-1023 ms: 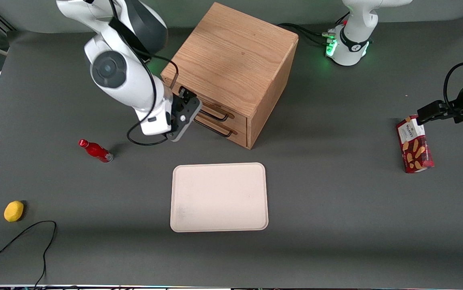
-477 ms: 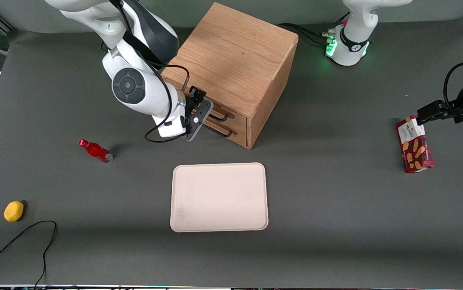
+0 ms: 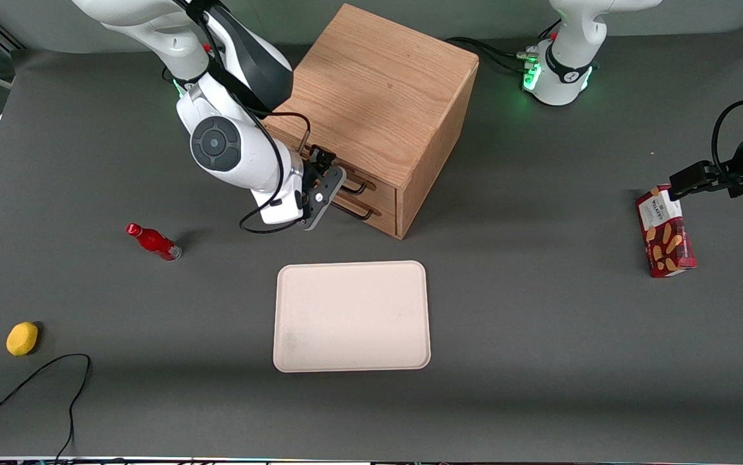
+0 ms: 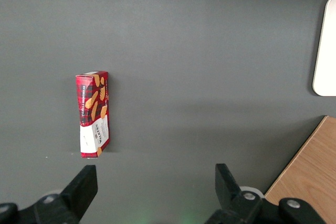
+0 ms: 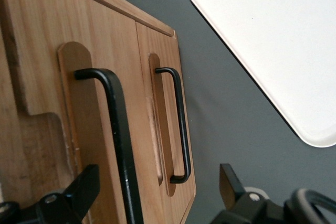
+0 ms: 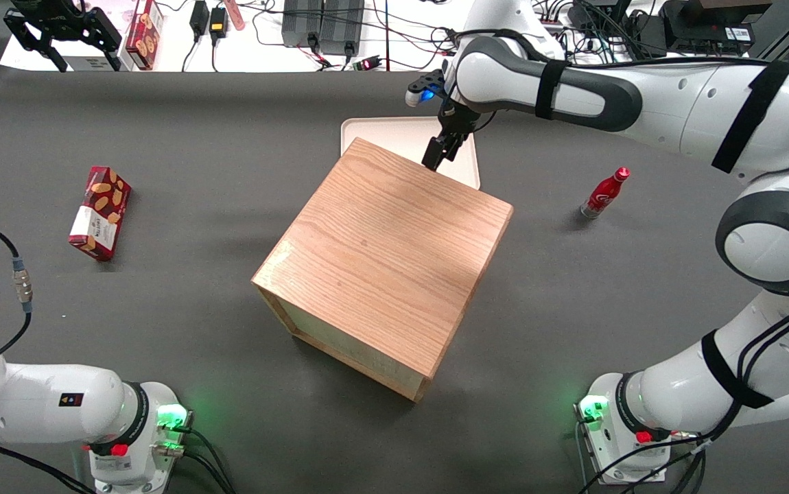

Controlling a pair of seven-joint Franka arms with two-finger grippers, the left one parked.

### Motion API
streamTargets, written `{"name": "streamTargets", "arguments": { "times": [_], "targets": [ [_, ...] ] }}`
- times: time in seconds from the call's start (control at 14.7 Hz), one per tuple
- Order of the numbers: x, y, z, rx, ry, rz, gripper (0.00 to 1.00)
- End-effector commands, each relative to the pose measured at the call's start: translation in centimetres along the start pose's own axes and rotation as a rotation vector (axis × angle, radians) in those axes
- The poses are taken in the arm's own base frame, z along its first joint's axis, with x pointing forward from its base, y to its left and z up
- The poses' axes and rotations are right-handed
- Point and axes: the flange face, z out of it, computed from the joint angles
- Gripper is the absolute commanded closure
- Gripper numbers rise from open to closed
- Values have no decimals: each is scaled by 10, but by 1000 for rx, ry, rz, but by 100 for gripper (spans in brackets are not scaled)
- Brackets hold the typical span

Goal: Open upper drawer
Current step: 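Pull the handle outward with the right gripper, sliding the drawer open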

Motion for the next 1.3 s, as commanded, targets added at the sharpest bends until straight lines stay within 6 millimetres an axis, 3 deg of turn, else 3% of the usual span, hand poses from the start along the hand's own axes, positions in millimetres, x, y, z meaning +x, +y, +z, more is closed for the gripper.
{"name": "streamTargets", "arguments": {
  "times": [0.0, 0.27, 0.48, 1.09, 1.23],
  "targets": [
    [0, 10, 16, -11, -5, -24, 0],
    [0, 22, 30, -44, -2, -42, 0],
    [-2, 36, 27, -58, 14, -37, 0],
    [-18, 114, -24, -134, 94, -36, 0],
    [-24, 135, -26, -149, 103, -32, 0]
  ]
}}
